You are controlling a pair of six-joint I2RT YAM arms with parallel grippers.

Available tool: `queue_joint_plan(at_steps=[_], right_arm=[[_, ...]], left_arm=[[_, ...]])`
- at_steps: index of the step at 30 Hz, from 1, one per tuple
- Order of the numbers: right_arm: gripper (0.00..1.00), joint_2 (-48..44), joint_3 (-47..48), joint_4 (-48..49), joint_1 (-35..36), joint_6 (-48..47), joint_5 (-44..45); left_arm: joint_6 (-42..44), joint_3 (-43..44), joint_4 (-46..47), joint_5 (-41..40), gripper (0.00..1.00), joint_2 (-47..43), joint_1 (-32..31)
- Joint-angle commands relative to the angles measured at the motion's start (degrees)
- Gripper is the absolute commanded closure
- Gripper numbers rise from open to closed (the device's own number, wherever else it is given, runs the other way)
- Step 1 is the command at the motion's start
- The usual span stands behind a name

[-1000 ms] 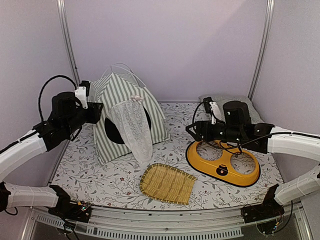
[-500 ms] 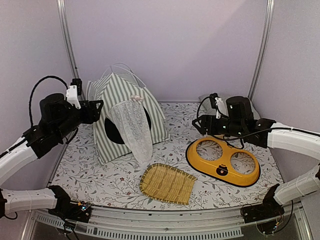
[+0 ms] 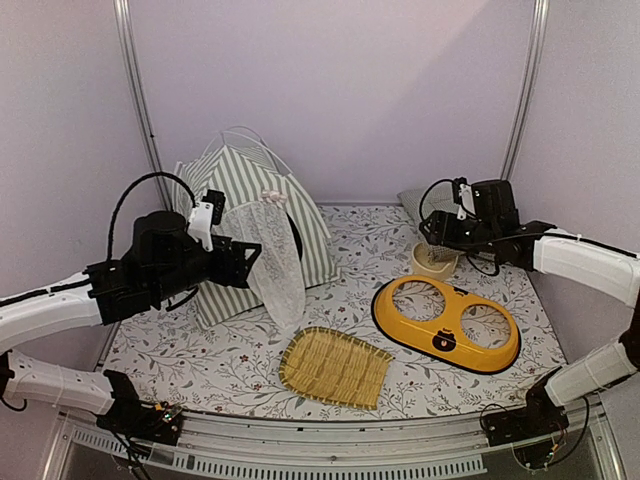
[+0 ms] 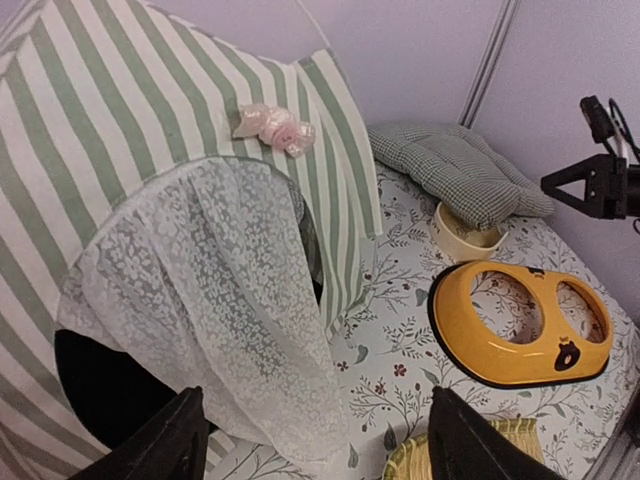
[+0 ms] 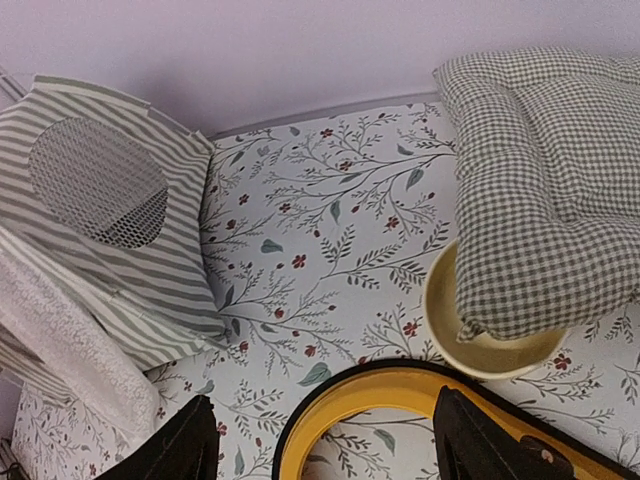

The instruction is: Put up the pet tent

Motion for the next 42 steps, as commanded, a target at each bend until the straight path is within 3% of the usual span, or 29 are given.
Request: queue_joint_plan(at_steps=[1,19,24,32,42], right_arm=[[0.01,4.94,5.88,-0.82,-6.26,-2.66,-0.28],[0.01,44.38,43.44,-13.88,-9.37,-15.65,6.11],[0.01,52.49,49.96,-17.29,-9.4,-17.18,6.0],[0.01,56.24,50.41,-19.52,-9.43,-16.2,4.1],[0.01,49.13,47.23,-22.43,-9.36,-15.52,17.87]], left_arm=[[-4.5,-2.5,1.82,2.22,0.25,1.41,-1.93],[-15.93,-11.17,-2.42,4.62,0.24,2.37,-6.3],[-16.58,-12.02,-2.76,4.49,0.24,2.13,-7.03],[-17.23,-12.8,-1.99,5.42,0.24,3.82,-7.4],[-16.68,-11.68,1.26,7.24,0.24,10.47,-8.36]])
